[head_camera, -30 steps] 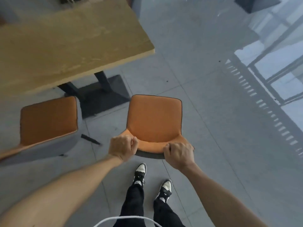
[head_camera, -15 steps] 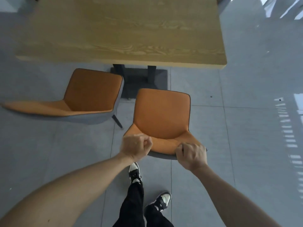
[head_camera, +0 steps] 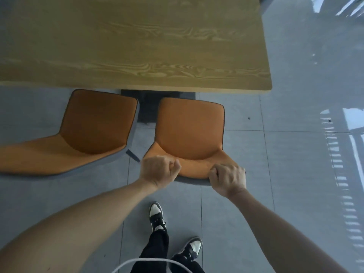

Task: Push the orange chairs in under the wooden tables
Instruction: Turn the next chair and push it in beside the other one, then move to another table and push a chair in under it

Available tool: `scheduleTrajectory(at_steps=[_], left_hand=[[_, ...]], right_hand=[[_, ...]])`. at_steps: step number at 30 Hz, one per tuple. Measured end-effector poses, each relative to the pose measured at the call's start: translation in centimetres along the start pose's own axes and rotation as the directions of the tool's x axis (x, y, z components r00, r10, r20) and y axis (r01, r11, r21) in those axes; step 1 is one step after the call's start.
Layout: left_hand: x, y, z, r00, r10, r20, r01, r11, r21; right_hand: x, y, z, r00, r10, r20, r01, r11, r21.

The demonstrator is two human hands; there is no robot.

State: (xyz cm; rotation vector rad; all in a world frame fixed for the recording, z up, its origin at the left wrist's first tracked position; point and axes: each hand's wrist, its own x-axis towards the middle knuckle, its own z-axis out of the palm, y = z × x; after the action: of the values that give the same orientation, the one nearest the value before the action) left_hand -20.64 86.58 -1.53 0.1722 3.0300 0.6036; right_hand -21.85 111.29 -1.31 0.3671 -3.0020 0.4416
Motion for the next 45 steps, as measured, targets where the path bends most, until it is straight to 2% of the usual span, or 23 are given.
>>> scheduleTrajectory(at_steps=[5, 8, 11, 14, 16, 19, 21, 22, 25, 28, 29, 36, 42, 45], left_hand=[[-0.3, -0.4, 0.4, 0.998, 0.008, 0.067, -0.008, 1.000, 0.005], [-0.1, 0.1, -0.4, 0.989, -0.039, 0.143, 0.033, 0.998, 0.045], [0.2, 1.1, -1.0, 0.966, -0.095, 0.242, 0.086, 0.995, 0.048], [1.7, 2.1, -1.7, 0.896, -0.228, 0.381, 0.185, 0.972, 0.147], [3.1, 4.8, -2.5, 0.863, -0.251, 0.439, 0.163, 0.960, 0.228], [4.5, 10.0, -2.7, 0.819, -0.265, 0.508, 0.089, 0.935, 0.344], [5.5, 13.3, -2.1, 0.774, -0.309, 0.553, 0.079, 0.913, 0.400], [6.3, 14.9, -1.7, 0.745, -0.332, 0.578, 0.097, 0.912, 0.399], [10.3, 21.2, -0.8, 0.714, -0.315, 0.625, 0.182, 0.946, 0.269], [18.2, 30.7, 0.4, 0.795, -0.198, 0.573, 0.143, 0.980, 0.140], [19.7, 31.9, 0.3, 0.810, -0.176, 0.559, 0.136, 0.984, 0.113], [30.0, 36.1, -0.1, 0.917, -0.088, 0.388, 0.070, 0.996, 0.062], [45.0, 37.7, 1.2, 0.957, -0.070, 0.282, 0.030, 0.989, 0.142], [51.2, 38.0, 1.3, 0.947, -0.084, 0.310, 0.036, 0.987, 0.158]], right_hand=[[-0.5, 0.0, 0.1, 1.000, -0.011, 0.022, 0.011, 1.000, 0.013], [-0.3, 0.1, -0.4, 0.986, 0.014, 0.164, -0.019, 0.999, 0.027], [0.0, 0.6, -1.7, 0.936, -0.012, 0.352, -0.012, 0.998, 0.065], [0.9, 2.1, -2.9, 0.826, -0.017, 0.564, -0.105, 0.978, 0.182], [1.0, 4.6, -4.2, 0.734, 0.028, 0.678, -0.206, 0.961, 0.184], [1.1, 9.8, -6.3, 0.634, 0.077, 0.770, -0.237, 0.967, 0.098], [1.2, 14.2, -7.9, 0.566, 0.113, 0.817, -0.207, 0.978, 0.008], [1.5, 16.5, -8.9, 0.554, 0.113, 0.825, -0.177, 0.984, -0.016], [3.7, 23.2, -13.0, 0.588, 0.163, 0.792, -0.174, 0.982, -0.073], [7.9, 31.8, -18.0, 0.657, 0.221, 0.720, -0.235, 0.968, -0.083], [9.3, 32.5, -18.7, 0.676, 0.222, 0.703, -0.235, 0.969, -0.079], [18.5, 35.2, -22.8, 0.810, 0.154, 0.566, -0.145, 0.988, -0.060], [30.5, 40.0, -23.9, 0.878, 0.106, 0.467, -0.032, 0.986, -0.164], [35.4, 42.4, -24.1, 0.870, 0.129, 0.475, -0.054, 0.984, -0.167]])
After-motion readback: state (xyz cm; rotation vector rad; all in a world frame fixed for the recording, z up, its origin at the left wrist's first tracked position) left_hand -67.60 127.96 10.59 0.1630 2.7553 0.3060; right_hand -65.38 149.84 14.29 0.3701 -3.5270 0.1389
